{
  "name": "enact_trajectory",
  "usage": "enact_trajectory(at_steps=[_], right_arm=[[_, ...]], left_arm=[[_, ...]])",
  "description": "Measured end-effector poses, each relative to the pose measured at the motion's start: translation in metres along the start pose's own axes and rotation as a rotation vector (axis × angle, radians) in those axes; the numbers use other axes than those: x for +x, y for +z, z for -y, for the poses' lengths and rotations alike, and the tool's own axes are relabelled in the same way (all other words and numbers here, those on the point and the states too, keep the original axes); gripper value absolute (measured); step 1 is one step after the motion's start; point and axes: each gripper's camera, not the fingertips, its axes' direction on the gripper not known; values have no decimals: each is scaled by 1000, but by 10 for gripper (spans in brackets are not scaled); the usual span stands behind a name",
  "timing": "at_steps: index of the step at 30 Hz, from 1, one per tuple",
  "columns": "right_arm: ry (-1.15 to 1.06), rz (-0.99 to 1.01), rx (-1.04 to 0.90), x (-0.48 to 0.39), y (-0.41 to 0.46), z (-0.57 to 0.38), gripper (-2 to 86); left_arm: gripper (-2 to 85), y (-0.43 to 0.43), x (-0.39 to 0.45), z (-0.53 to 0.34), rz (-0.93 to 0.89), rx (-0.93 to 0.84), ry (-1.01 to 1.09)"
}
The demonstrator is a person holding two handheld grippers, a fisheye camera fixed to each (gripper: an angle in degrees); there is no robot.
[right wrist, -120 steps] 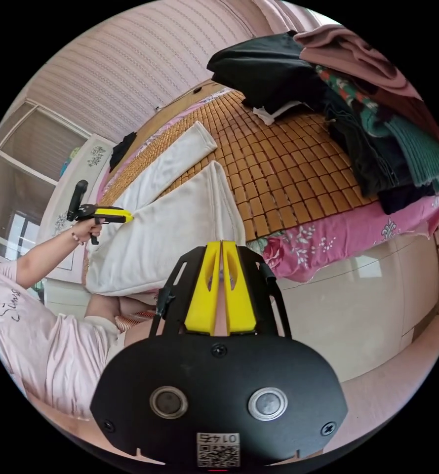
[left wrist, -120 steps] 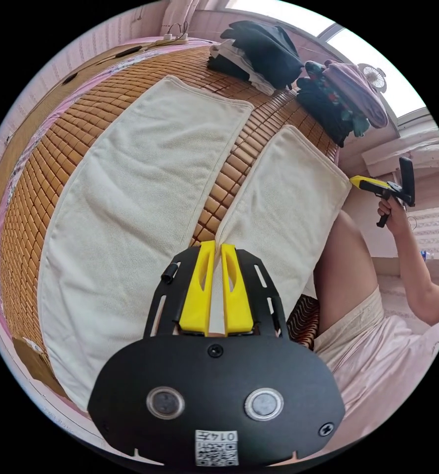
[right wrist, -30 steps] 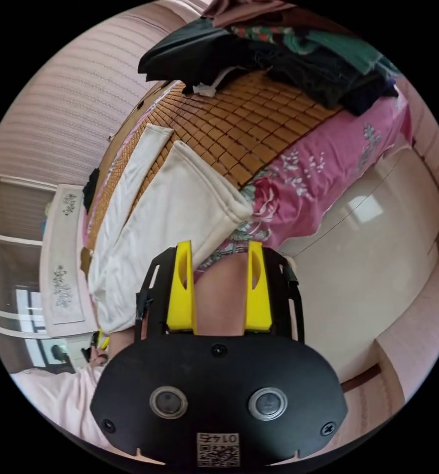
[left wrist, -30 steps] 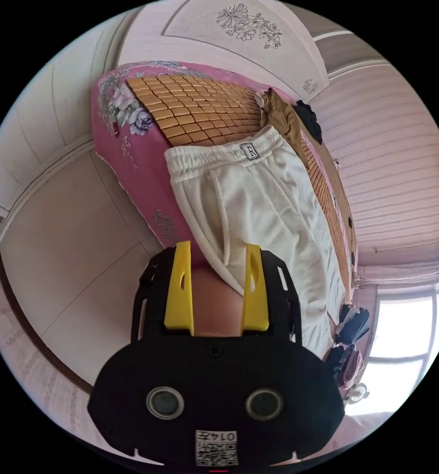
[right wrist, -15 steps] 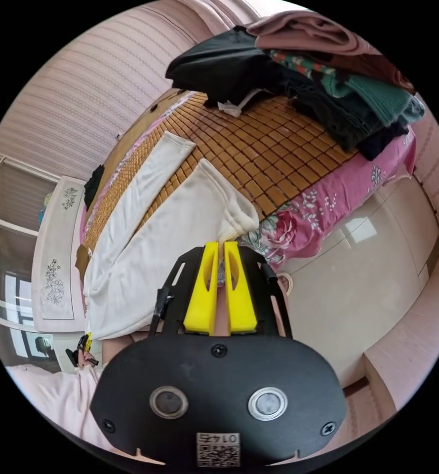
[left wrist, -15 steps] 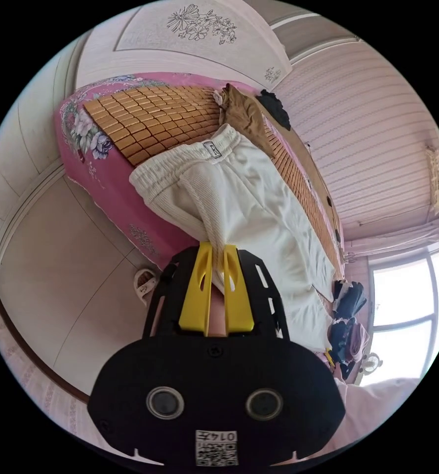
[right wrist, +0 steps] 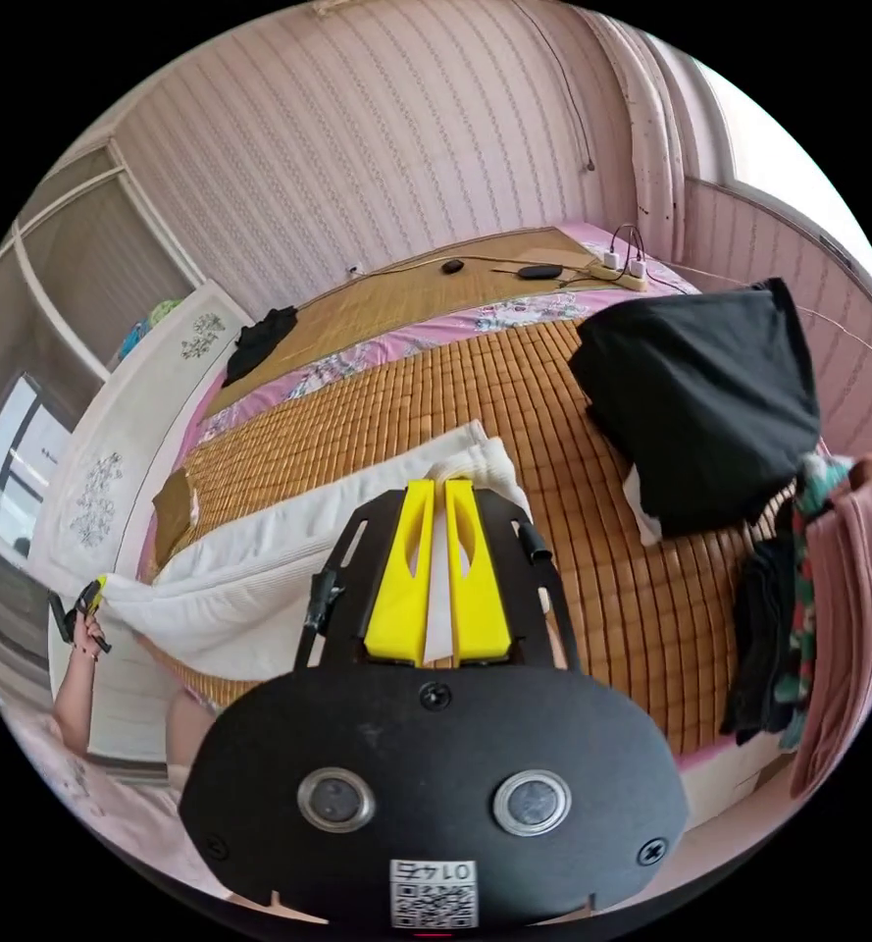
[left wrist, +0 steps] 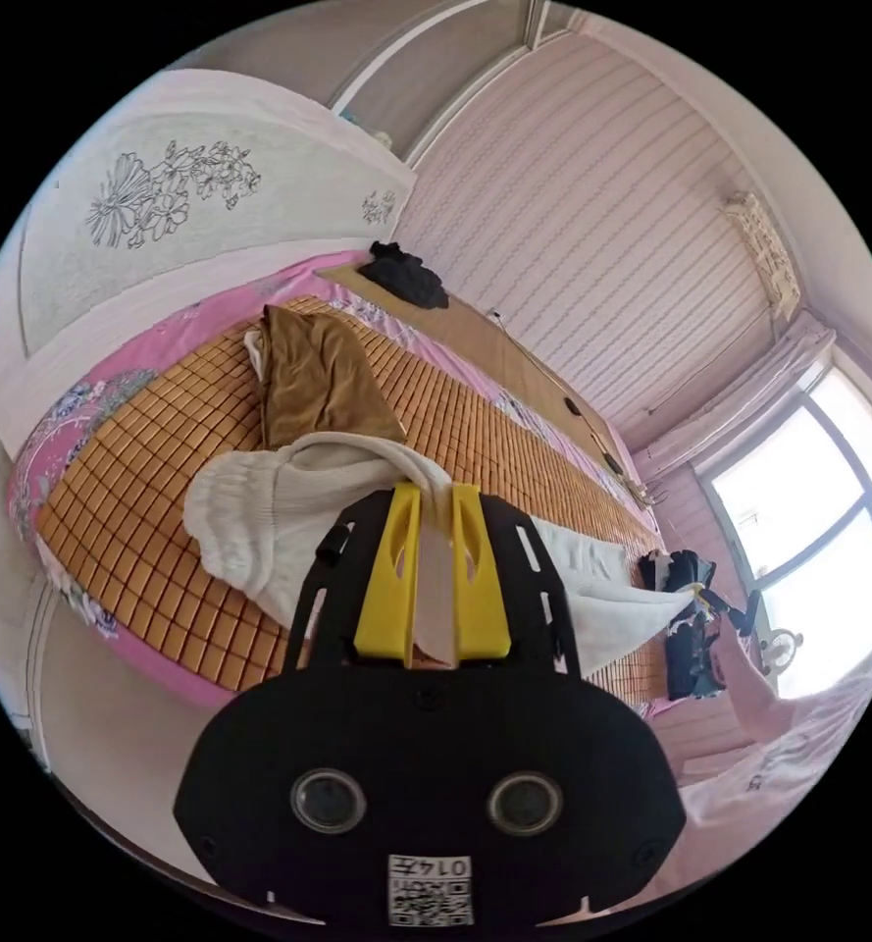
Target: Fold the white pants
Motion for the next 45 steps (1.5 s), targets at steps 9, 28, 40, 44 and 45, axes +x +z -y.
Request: enact_trajectory(at_steps=[9, 28, 40, 44, 45], right_arm=[[204, -79, -71, 45, 67, -37, 135], [505, 210, 33, 94, 53, -98, 27], [492, 43, -113, 126, -82, -297, 55], [490, -89, -104, 129, -110, -322, 72], [479, -144, -70, 125, -116, -321, 74]], left_arm=[[110, 100, 16, 39, 222, -179, -12], [5, 149, -26, -27, 267, -305, -439], [17, 108, 31, -91, 341, -471, -143], [57, 77, 37, -124, 224, -324, -237], [59, 67, 42, -125, 209, -290, -237]])
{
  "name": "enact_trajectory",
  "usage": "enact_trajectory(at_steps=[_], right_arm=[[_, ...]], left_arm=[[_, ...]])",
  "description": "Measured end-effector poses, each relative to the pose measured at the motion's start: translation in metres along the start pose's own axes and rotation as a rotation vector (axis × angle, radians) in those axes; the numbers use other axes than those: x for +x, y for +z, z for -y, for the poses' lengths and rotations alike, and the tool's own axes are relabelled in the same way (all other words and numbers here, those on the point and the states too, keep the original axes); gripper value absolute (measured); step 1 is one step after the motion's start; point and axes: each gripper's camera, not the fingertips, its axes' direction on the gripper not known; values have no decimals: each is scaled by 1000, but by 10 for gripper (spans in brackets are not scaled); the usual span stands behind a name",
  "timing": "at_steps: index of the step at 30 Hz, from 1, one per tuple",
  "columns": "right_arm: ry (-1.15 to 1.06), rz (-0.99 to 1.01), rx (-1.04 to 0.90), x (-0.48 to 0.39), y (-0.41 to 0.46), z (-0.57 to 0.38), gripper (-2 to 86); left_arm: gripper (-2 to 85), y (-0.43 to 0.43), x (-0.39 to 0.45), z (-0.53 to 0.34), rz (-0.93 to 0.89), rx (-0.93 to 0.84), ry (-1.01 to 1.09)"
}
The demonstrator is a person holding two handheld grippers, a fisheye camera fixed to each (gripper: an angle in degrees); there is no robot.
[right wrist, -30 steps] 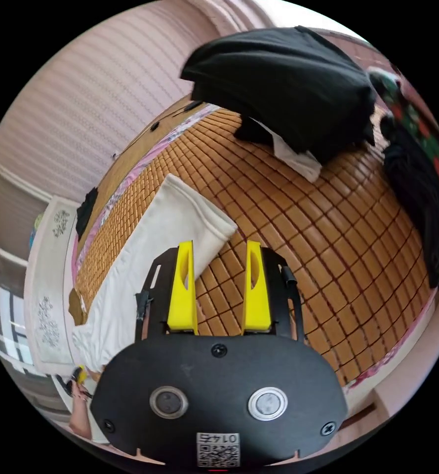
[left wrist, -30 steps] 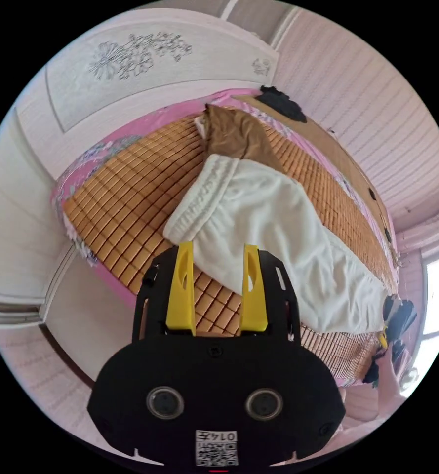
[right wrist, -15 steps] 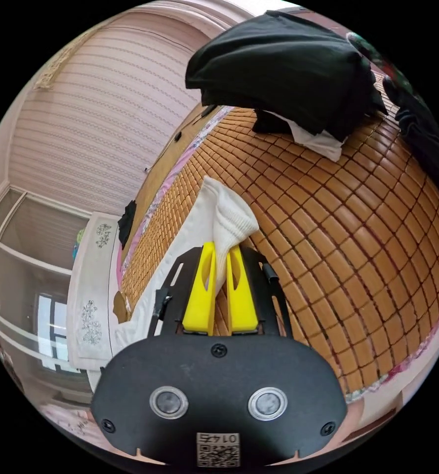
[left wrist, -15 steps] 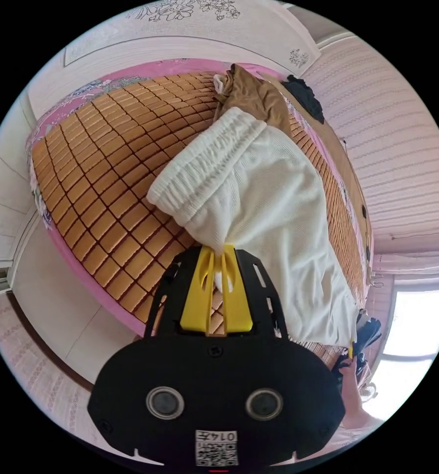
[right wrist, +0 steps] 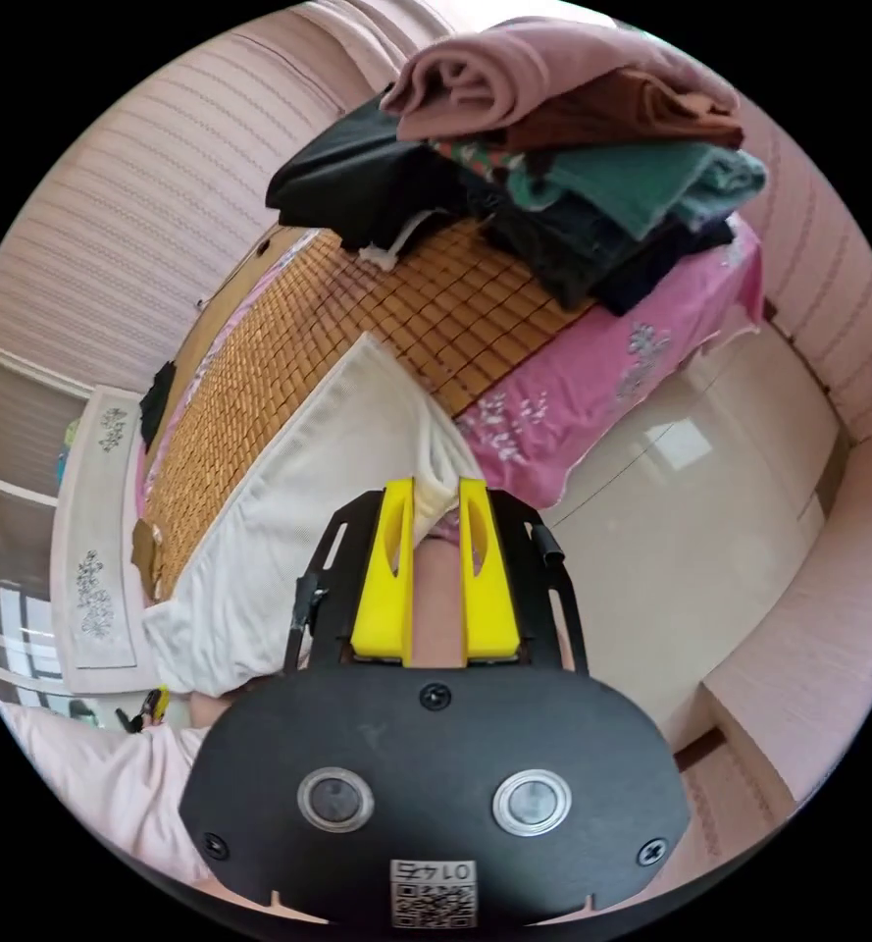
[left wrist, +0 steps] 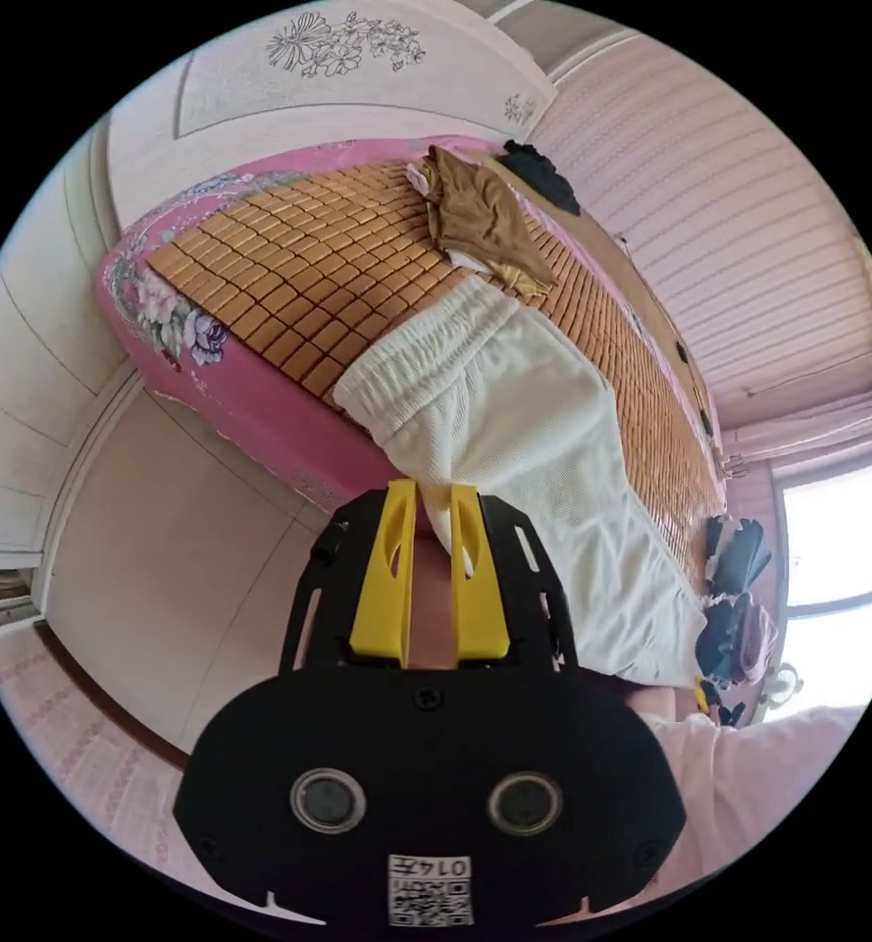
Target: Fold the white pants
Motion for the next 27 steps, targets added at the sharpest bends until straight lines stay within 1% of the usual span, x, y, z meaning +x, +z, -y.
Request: enact_trajectory(at_steps=[1, 2, 3, 4, 6, 7, 9, 10, 12, 15, 17, 19, 20, 22, 24, 27], right_arm=[[-40, -35, 35, -10, -3, 2, 75], [-68, -57, 49, -17, -4, 5, 75], [-133, -106, 78, -34, -1, 12, 79], [-214, -132, 100, -55, 6, 19, 82], [-326, -160, 118, -88, 25, 32, 85], [-387, -173, 111, -108, 43, 42, 87], [-451, -190, 94, -131, 73, 54, 99], [-460, -229, 79, -142, 94, 62, 106], [-437, -295, 27, -149, 124, 72, 109], [-427, -273, -78, -149, 154, 78, 78], [-448, -254, -62, -154, 148, 74, 55], [-536, -221, 3, -163, 128, 60, 40], [-559, -221, 17, -165, 122, 56, 37], [-609, -199, 78, -168, 96, 43, 31], [-603, -137, 112, -164, 75, 40, 28], [-596, -57, 143, -158, 49, 46, 25]], left_arm=[[58, -5, 5, -1, 11, 10, 16], [58, -14, 22, -2, 63, 16, 90], [59, -21, 49, -1, 117, 24, 215], [60, -23, 65, -1, 139, 23, 284], [63, -17, 140, 0, 190, -17, 580], [65, -12, 160, 0, 192, -31, 645], [79, 22, 239, -6, 171, -108, 884], [82, 33, 258, -9, 163, -124, 944], [94, 80, 327, -21, 157, -160, 1141], [100, 141, 391, -31, 167, -241, 1269], [99, 174, 419, -35, 205, -275, 1300], [93, 206, 440, -40, 239, -354, 1304], [87, 228, 448, -46, 277, -429, 1304], [70, 237, 458, -53, 302, -426, 1336], [18, 237, 468, -56, 302, -446, 1368], [3, 218, 473, -59, 255, -431, 1395]])
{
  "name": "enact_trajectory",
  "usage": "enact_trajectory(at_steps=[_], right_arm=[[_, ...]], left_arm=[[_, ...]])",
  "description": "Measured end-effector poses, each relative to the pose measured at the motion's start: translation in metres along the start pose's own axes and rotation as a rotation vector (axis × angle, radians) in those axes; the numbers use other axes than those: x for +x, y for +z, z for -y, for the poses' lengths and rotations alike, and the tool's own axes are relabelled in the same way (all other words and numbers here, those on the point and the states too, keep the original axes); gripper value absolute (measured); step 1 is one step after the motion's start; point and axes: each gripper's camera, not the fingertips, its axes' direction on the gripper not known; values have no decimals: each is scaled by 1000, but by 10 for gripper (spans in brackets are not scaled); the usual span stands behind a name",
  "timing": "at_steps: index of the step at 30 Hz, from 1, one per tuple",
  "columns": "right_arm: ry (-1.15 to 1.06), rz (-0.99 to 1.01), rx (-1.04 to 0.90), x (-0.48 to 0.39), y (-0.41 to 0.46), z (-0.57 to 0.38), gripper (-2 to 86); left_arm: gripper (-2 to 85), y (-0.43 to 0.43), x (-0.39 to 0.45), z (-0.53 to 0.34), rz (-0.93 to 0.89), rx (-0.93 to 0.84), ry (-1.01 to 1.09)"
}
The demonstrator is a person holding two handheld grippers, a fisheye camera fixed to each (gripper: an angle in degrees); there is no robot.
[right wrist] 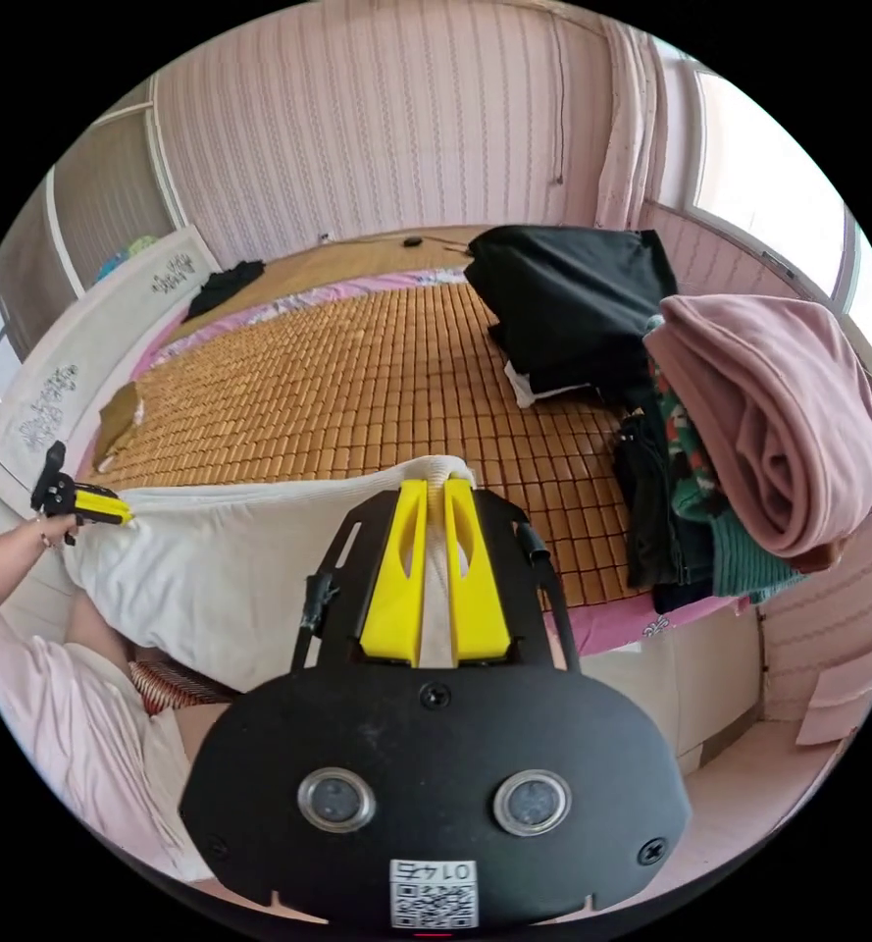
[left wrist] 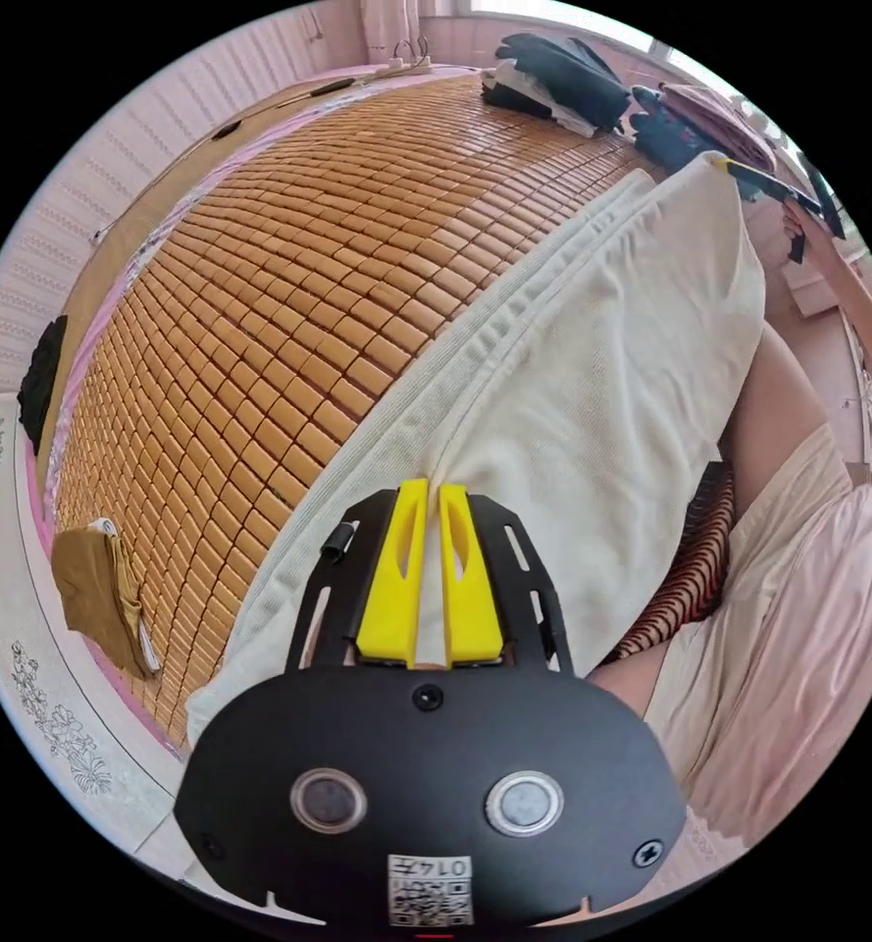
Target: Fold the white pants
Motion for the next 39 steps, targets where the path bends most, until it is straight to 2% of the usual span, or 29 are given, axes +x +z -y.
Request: enact_trajectory(at_steps=[5, 8, 11, 14, 19, 21, 24, 27, 30, 36, 39], right_arm=[[18, 78, -72, 17, 27, 34, 31], [107, 88, -136, 28, 86, 51, 52], [192, 31, -274, 39, 129, 42, 58], [259, 23, -249, 49, 113, 8, 83], [496, -48, -250, 61, 93, -82, 99], [576, -22, -232, 62, 102, -101, 96], [670, 150, -193, 71, 131, -111, 76], [623, 169, -214, 69, 144, -107, 29], [592, 175, -203, 65, 135, -111, 18], [561, 76, -313, 51, 208, -132, 29], [548, -1, -291, 42, 204, -136, 49]], left_arm=[[1, -73, -5, -24, -62, 156, -53], [7, -84, -17, -18, -51, 184, -109], [15, -41, -31, 12, -34, 104, -185], [21, 17, -33, 39, -65, -57, -226], [27, 23, -26, 48, -26, -67, -171], [26, 23, -30, 45, -45, -51, -195], [23, 23, -34, 44, -64, -57, -222], [19, 21, -31, 43, -31, -74, -177], [18, 13, -31, 41, 1, -85, -160], [34, 18, -36, 28, 1, -61, -236], [49, 15, -44, 12, -38, -7, -327]])
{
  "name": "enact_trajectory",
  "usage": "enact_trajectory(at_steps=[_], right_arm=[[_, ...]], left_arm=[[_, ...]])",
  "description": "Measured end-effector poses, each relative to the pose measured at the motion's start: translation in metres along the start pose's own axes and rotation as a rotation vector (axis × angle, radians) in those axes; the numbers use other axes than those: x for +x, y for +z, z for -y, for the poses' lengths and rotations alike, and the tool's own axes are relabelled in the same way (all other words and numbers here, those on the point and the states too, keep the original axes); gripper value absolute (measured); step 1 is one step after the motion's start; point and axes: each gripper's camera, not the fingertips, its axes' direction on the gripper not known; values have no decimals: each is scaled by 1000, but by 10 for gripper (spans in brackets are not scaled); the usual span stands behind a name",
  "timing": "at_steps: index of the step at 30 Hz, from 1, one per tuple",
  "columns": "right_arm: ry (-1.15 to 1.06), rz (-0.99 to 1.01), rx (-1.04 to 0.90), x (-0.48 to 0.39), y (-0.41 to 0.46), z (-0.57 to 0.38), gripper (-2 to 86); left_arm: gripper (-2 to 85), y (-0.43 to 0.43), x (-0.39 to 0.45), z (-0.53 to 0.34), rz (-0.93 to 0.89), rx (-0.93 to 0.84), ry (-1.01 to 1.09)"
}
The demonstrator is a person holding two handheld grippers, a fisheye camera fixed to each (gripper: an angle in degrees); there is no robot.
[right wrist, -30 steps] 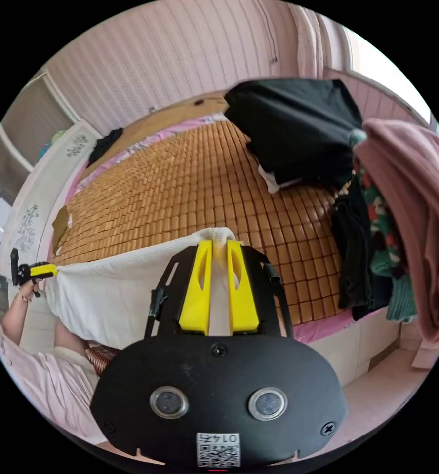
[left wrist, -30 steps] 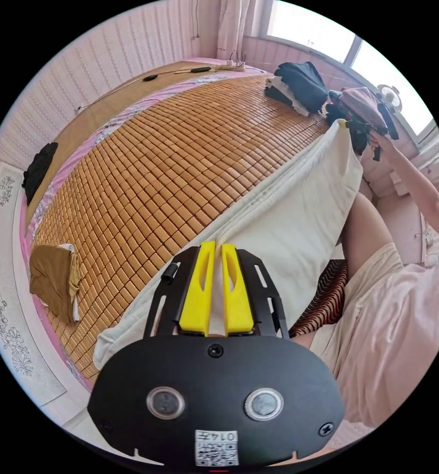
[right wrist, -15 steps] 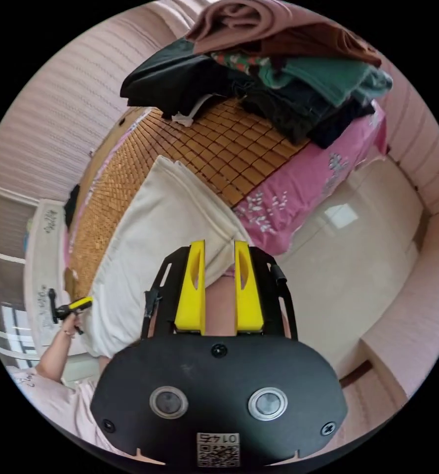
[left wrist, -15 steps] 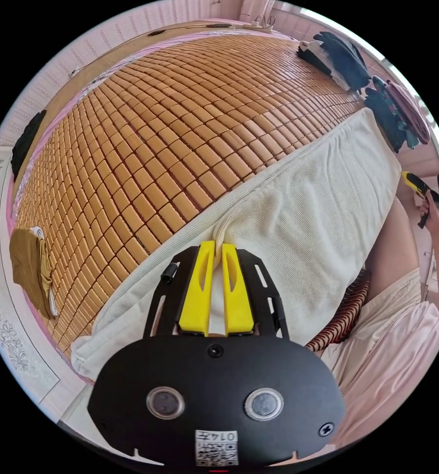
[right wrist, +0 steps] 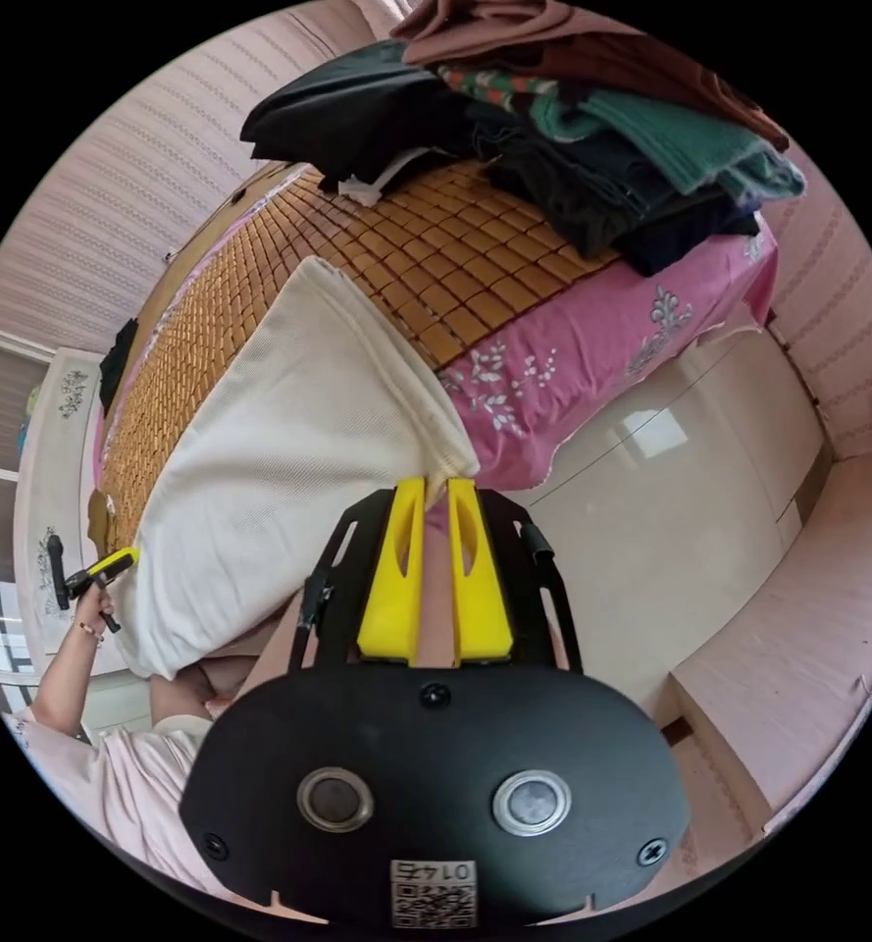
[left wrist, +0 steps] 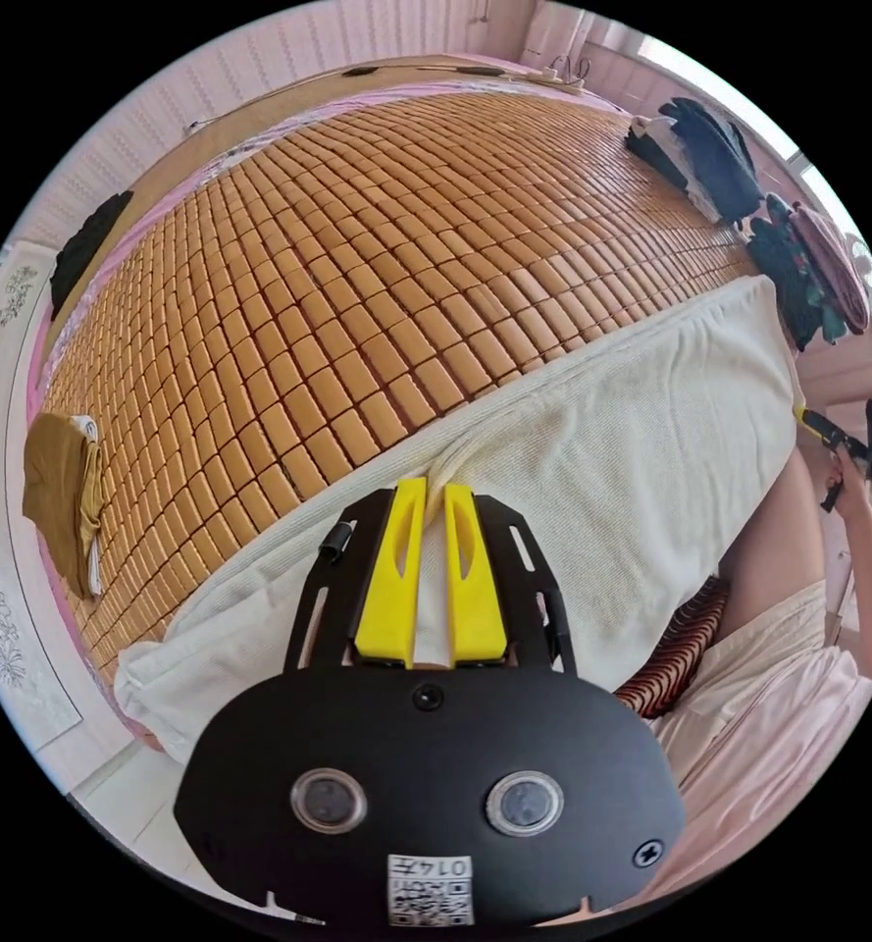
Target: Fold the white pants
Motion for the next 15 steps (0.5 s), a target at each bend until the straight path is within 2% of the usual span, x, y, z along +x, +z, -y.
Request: enact_trajectory(at_steps=[2, 5, 8, 13, 15], right_arm=[[-9, -41, 3, -3, -5, -4, 46], [-163, -154, 68, -48, -16, -9, 34], [-468, -128, 79, -143, 3, -13, 35], [-1064, 61, -12, -363, 87, -54, 49], [-1203, 81, -24, -427, 115, -73, 55]], left_arm=[[55, -13, -9, -17, -17, 62, -5], [59, -44, -33, -67, -17, 184, -53], [63, -64, -77, -136, 12, 247, -223], [81, -72, -165, -248, 89, 245, -577], [100, -75, -199, -281, 102, 256, -698]])
